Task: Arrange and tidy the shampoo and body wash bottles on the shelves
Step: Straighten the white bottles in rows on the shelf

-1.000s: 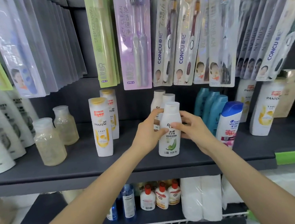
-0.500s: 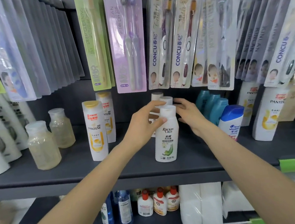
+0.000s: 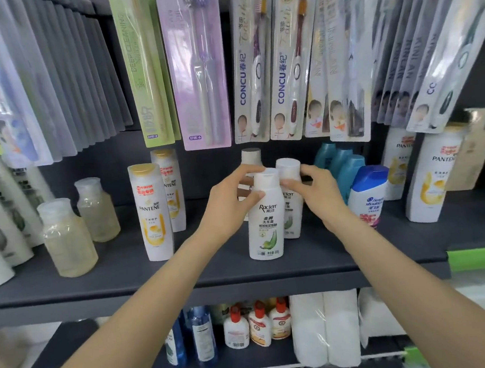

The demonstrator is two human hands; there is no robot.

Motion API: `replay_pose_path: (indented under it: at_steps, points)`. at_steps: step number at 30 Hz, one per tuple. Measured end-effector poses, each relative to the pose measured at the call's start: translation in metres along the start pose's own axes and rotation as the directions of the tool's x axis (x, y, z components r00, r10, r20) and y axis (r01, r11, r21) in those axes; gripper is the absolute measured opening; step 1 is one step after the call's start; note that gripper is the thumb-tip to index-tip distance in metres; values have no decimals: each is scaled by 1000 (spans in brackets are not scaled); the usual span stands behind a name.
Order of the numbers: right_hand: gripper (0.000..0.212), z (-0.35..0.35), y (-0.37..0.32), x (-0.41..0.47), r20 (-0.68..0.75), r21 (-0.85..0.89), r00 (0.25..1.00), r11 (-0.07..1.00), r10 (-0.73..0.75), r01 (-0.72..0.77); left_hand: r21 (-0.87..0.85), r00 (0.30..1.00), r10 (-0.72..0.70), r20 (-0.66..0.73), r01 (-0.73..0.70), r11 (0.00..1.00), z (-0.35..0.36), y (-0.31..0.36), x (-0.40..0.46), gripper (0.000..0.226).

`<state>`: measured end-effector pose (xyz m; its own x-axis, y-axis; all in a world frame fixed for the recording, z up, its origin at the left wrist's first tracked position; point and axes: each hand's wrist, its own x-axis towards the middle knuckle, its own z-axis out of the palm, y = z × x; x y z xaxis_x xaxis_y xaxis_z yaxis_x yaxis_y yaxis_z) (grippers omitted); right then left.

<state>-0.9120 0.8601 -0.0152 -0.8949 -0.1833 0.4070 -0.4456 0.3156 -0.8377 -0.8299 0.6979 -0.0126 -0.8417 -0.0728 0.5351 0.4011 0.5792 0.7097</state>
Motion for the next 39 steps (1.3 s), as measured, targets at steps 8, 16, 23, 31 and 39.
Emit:
replay_pose_path:
  at_steps: [8, 16, 23, 31, 39]
  points:
    - [28, -35, -12, -28, -122, -103, 992, 995, -29, 17, -5, 999, -36, 28, 37, 999, 1, 6, -1, 53]
    - [9, -40, -35, -58, -76, 78, 997, 997, 0, 6, 32, 980, 85, -182, -81, 996, 5, 19, -29, 66]
    - [22, -18, -61, -62, 7, 234, 992, 964, 126, -124, 4, 999, 28, 32, -28, 1000, -8, 29, -55, 60]
    - [18, 11, -77, -64, 13, 358, 979, 913, 203, -194, 352, 999, -4, 54, -16, 936, -29, 20, -80, 87]
    - [30, 34, -91, -72, 250, 497, 967, 853, 38, -161, -108, 995, -94, 23, 96, 990, -68, 16, -96, 65]
